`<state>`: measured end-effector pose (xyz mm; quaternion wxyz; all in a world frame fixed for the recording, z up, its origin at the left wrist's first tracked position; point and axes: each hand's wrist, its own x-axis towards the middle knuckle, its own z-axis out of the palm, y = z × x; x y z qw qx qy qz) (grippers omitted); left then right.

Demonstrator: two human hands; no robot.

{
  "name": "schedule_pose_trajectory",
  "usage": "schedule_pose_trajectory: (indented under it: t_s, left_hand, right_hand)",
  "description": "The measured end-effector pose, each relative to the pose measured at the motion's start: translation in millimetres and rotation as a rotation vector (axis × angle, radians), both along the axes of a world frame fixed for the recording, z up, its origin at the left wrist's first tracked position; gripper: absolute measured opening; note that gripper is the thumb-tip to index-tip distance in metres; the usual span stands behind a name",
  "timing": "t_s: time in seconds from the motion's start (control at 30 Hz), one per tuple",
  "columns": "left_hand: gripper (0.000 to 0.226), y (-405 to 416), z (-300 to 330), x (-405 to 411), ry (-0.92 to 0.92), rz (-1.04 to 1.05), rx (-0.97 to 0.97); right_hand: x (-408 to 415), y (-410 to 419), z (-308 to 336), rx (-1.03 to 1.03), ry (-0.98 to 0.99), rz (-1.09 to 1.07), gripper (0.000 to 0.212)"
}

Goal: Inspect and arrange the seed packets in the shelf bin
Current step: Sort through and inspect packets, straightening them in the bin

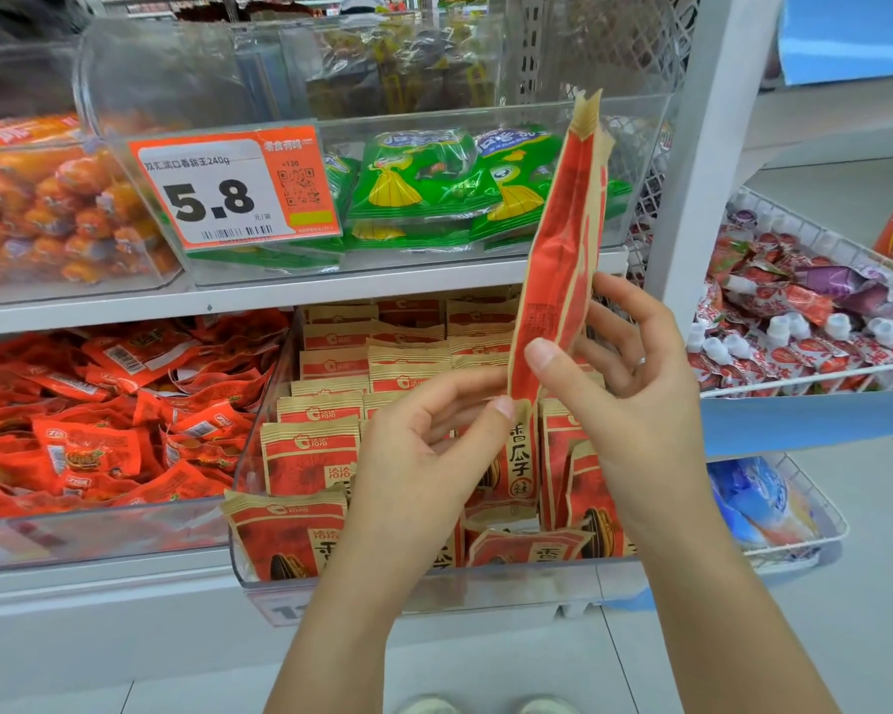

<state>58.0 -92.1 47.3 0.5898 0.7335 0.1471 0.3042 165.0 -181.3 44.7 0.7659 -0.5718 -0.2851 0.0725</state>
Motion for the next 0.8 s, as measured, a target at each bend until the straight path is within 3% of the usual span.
schedule_pose_trajectory:
  t_s: [0.1,0.17,0.27,0.37,0.53,0.67,0.8]
  left_hand:
    - [0.052,-2,1,1,-0.013,-0.071,-0.054]
    - [0.058,-5,0,5,-0.037,-0.031,-0.023]
    - [0.048,-6,-2,9,-0.103,0.098,0.006]
    - [0.04,4,-1,4,-0.149,0.106,-0.091]
    - [0.04,18,0,-10,-0.018,-0.031,-0.193]
    - [0.034,19,0,-10,0.033,-0.088,-0.188]
    - [0.035,16,1,-6,0.011,-0.06,-0.186]
  right_hand:
    - [-1,4,-3,-0.053,-0.035,-0.064,0.074]
    - [-3,7,-5,-0.122,-0.074,-0.086,0.078]
    - [-8,10,-6,-0.172,-0.124,-0.06,0.08]
    - [-6,7,-3,-0.118,-0.087,-0.06,0.073]
    - [5,-6,9,0.001,0.165,0.038,0.03]
    - [9,-10,9,0.076,0.242,0.008,0.017]
    - [7,-7,7,0.123,0.235,-0.066,0.03]
